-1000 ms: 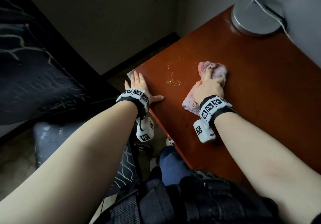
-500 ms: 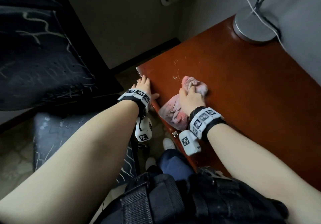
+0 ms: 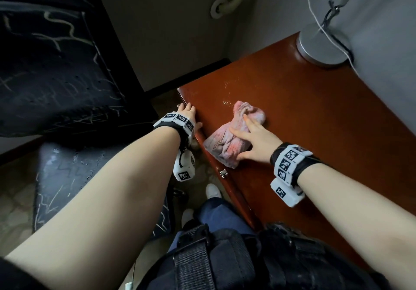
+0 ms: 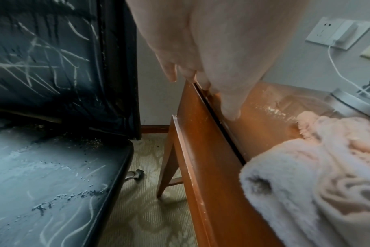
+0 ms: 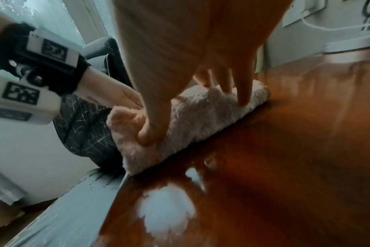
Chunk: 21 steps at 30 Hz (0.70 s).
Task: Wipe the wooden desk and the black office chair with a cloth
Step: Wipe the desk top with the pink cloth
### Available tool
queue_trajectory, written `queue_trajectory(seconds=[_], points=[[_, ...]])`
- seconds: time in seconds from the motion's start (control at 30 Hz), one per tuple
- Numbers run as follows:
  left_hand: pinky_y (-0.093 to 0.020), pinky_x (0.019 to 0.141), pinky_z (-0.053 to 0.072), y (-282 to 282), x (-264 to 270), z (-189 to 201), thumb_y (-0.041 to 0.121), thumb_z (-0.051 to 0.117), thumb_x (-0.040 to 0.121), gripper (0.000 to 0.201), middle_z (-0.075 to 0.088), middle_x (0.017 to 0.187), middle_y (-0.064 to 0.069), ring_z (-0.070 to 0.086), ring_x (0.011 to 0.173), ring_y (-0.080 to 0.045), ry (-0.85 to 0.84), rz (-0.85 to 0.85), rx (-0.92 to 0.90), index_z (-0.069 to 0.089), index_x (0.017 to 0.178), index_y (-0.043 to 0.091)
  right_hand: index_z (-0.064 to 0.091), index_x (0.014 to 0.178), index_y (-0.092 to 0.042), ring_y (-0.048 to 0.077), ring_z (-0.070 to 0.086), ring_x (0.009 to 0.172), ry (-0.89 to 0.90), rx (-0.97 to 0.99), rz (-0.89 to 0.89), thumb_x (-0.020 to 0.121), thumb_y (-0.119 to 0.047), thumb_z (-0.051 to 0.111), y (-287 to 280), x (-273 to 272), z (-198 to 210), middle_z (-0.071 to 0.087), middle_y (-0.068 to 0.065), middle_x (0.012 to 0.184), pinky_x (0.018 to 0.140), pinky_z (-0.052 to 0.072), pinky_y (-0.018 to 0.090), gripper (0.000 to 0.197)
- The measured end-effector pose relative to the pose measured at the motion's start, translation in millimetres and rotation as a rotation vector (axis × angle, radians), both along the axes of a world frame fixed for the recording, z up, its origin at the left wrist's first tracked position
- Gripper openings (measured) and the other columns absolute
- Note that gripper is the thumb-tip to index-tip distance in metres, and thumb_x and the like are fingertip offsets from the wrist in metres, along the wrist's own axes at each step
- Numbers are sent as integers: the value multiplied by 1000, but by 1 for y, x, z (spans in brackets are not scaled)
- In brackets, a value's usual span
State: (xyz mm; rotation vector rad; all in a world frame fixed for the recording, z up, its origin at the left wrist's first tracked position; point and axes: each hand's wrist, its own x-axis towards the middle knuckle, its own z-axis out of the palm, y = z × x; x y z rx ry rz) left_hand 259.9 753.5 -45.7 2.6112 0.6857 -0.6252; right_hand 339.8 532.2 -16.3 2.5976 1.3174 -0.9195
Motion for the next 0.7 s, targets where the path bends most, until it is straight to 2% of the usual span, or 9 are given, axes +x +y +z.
queue_trajectory(seconds=[0.13, 0.3, 0.43, 0.6, 0.7], points=[[-46, 115, 12, 9, 2, -6, 42, 50, 94, 72, 6, 159, -6, 0, 146, -28, 28, 28, 36, 17, 150, 11, 17, 147, -44, 32, 2, 146, -103, -4, 12, 85, -49, 61, 7, -4, -7, -8, 12, 159, 109, 30, 46, 77], [-48, 115, 10, 29, 12, -12, 43, 41, 97, 64, 3, 160, -6, -4, 146, -29, 43, 54, 57, 17, 151, 20, 19, 148, -41, 37, 7, 144, -90, 19, -56, 85, -48, 61, 19, -4, -9, -5, 16, 158, 109, 31, 48, 75], [-49, 114, 12, 42, 20, -10, 38, 36, 100, 56, 5, 159, -6, -4, 146, -32, 45, 37, 44, 18, 150, 20, 21, 148, -36, 41, 10, 143, -114, 72, -136, 86, -46, 61, 35, -6, -16, -1, 21, 157, 106, 35, 47, 74], [-46, 114, 17, 49, 20, -3, 29, 39, 100, 55, 4, 159, -6, -3, 146, -32, 56, 55, -13, 19, 150, 17, 21, 148, -29, 50, 28, 133, -197, 67, -205, 87, -49, 58, 70, -3, -19, 10, 31, 152, 99, 42, 49, 74], [-44, 115, 17, 52, 9, 2, 25, 44, 97, 60, 2, 160, -5, -3, 146, -30, 70, 88, -32, 17, 151, 19, 24, 146, -27, 50, 41, 123, -246, 71, -248, 85, -55, 57, 96, 4, -19, 18, 34, 147, 90, 48, 47, 74]])
